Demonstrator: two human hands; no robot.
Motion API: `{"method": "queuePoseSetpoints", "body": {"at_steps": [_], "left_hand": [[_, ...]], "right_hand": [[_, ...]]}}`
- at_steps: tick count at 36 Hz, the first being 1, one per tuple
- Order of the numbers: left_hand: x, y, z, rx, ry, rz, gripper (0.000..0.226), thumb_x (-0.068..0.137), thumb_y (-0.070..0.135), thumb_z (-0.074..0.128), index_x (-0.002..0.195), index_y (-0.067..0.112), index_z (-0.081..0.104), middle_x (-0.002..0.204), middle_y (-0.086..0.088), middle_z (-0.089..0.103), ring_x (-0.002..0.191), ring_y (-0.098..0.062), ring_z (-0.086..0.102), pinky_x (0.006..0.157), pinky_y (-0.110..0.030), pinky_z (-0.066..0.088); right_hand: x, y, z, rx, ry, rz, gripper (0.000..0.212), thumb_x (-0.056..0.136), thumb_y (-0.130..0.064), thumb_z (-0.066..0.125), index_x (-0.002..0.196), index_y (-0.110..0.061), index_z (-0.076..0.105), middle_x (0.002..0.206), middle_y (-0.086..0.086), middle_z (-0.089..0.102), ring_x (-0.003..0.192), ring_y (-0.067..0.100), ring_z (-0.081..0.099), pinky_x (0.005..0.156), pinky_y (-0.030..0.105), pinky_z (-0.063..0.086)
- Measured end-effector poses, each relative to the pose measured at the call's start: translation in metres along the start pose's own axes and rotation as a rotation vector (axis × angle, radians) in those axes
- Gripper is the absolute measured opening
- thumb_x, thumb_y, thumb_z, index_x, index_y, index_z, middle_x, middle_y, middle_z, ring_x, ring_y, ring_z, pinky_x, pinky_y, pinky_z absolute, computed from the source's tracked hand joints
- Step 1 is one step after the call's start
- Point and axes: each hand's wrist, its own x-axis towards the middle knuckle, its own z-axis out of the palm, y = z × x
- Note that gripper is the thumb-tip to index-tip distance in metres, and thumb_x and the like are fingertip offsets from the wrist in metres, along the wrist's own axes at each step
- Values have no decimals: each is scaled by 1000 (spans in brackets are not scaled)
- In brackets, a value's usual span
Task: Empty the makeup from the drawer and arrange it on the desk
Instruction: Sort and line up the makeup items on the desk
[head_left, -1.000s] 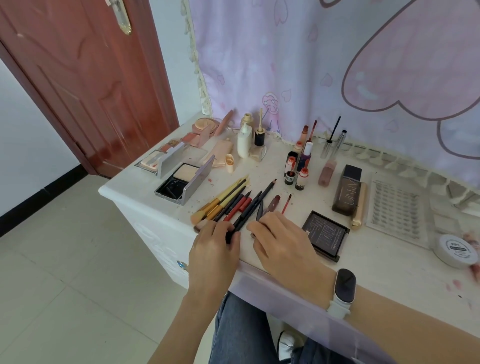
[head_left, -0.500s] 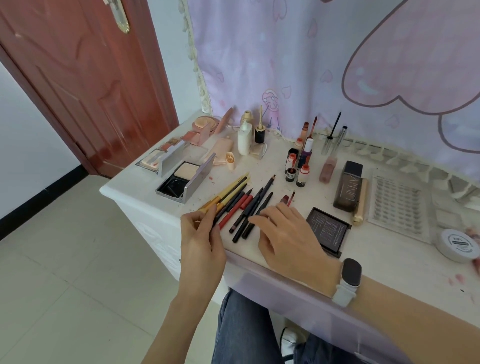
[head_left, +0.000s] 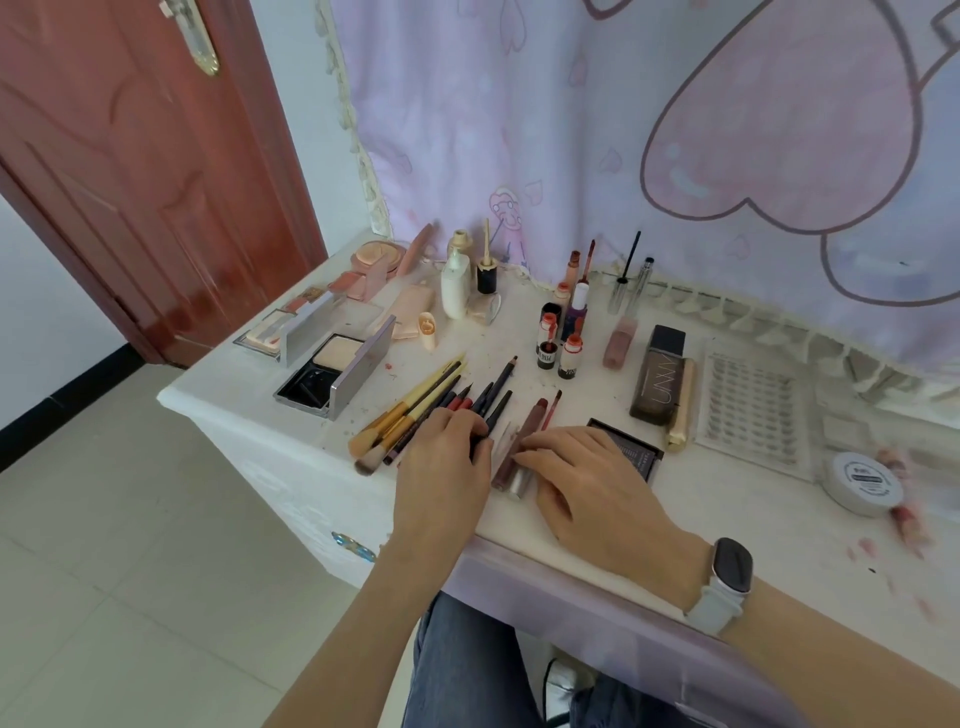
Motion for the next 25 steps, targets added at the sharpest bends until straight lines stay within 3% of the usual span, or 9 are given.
{"method": "queuePoseSetpoints", "body": {"at_steps": [5,11,14,16,20,23,25], "left_hand": [[2,1,5,92,10,44,16,88,20,62,100,11,65,94,-5,66,90,-22,58,83,-34,46],[-3,-1,4,106,75,85,13,77,12,73,89,7,71,84,-8,68,80,-29,62,72,-43,51],[-8,-5,4,133,87,130,13,72,7,76,85,10,74,84,-7,67,81,-29,61,71,-42,50],[-10,-6,4,153,85,153,15,70,6,78,84,11,74,86,-6,67,82,-29,60,71,-42,47],[-11,-6,3,159,82,160,16,71,8,78,85,13,74,90,-6,67,86,-30,60,74,-42,44],[-11,-3,2,138,83,168,14,75,11,73,88,13,73,92,-5,67,89,-30,61,76,-44,44],[-12,-1,1,139,68,186,14,77,18,66,89,14,73,92,-3,68,91,-29,61,77,-45,44]], "right_hand": [[-6,5,-2,38,-1,13,27,80,-9,56,104,-10,69,107,4,69,101,22,63,94,37,46],[-9,14,-14,87,37,46,27,87,-12,48,105,-7,67,110,7,65,104,24,61,92,39,48],[-12,21,-21,38,0,94,30,85,-22,56,111,-10,65,116,7,62,109,25,58,94,41,46],[-15,26,-23,-17,-77,147,43,85,-36,59,121,-13,59,127,7,56,118,26,52,100,44,42],[-20,31,-20,-132,-234,219,74,83,-65,41,142,-22,34,150,1,30,136,23,28,113,36,17],[-21,34,-16,-141,-277,243,80,82,-69,36,146,-23,22,154,-1,19,139,20,19,114,33,12],[-19,34,-14,-101,-272,230,77,84,-65,40,146,-22,21,153,-2,22,137,17,22,113,31,15]]}}
